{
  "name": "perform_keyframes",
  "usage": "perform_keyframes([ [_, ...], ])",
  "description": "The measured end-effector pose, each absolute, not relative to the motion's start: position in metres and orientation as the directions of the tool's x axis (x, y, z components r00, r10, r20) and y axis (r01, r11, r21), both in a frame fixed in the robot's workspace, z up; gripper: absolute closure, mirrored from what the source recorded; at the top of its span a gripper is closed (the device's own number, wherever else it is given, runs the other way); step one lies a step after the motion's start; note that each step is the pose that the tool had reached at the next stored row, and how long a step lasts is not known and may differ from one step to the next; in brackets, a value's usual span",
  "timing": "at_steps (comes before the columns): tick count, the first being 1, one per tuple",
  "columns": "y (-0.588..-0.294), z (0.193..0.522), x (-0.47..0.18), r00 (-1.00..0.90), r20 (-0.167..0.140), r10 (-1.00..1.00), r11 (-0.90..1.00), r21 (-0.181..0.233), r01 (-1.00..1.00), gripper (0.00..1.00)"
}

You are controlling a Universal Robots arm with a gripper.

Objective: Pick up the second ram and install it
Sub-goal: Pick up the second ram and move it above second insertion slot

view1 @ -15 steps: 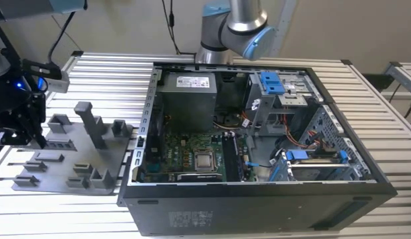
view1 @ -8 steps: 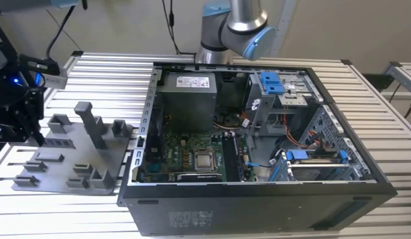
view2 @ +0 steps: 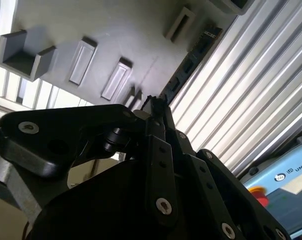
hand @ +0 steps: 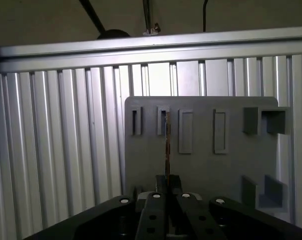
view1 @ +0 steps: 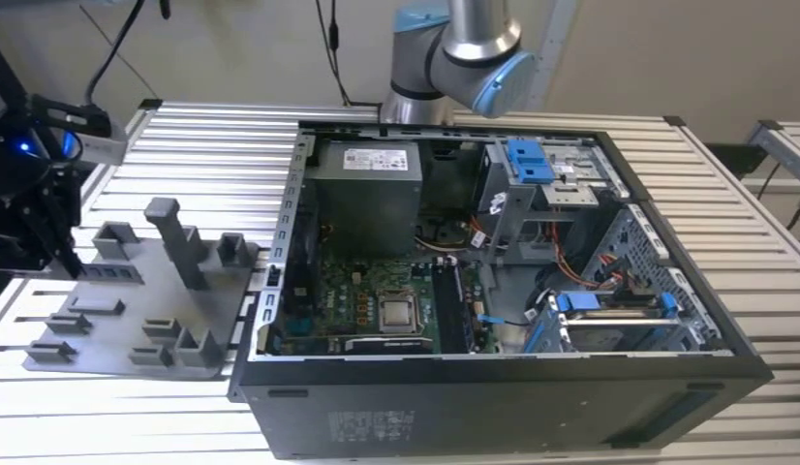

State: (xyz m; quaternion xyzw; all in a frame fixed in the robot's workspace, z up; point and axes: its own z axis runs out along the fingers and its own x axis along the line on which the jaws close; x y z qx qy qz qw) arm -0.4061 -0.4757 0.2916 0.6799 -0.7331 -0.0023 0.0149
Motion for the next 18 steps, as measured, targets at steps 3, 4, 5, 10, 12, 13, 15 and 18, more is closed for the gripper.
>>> perform_keyframes([
  [3,-0.476,0.295,-0.406,-0.075,0.019,-0.997,0.075,0.024,-0.997,0.86],
  [4,-0.476,0.296,-0.406,-0.075,0.019,-0.997,0.075,0.024,-0.997,0.86],
  [5,-0.476,0.297,-0.406,-0.075,0.019,-0.997,0.075,0.024,-0.997,0.86],
  [10,-0.476,0.303,-0.406,-0.075,0.019,-0.997,0.075,0.024,-0.997,0.86],
  [12,-0.476,0.305,-0.406,-0.075,0.019,-0.997,0.075,0.024,-0.997,0.86],
  [13,-0.476,0.306,-0.406,-0.075,0.019,-0.997,0.075,0.024,-0.997,0.86],
  [15,-0.476,0.308,-0.406,-0.075,0.019,-0.997,0.075,0.024,-0.997,0.86],
  [18,-0.476,0.311,-0.406,-0.075,0.019,-0.997,0.075,0.024,-0.997,0.86],
])
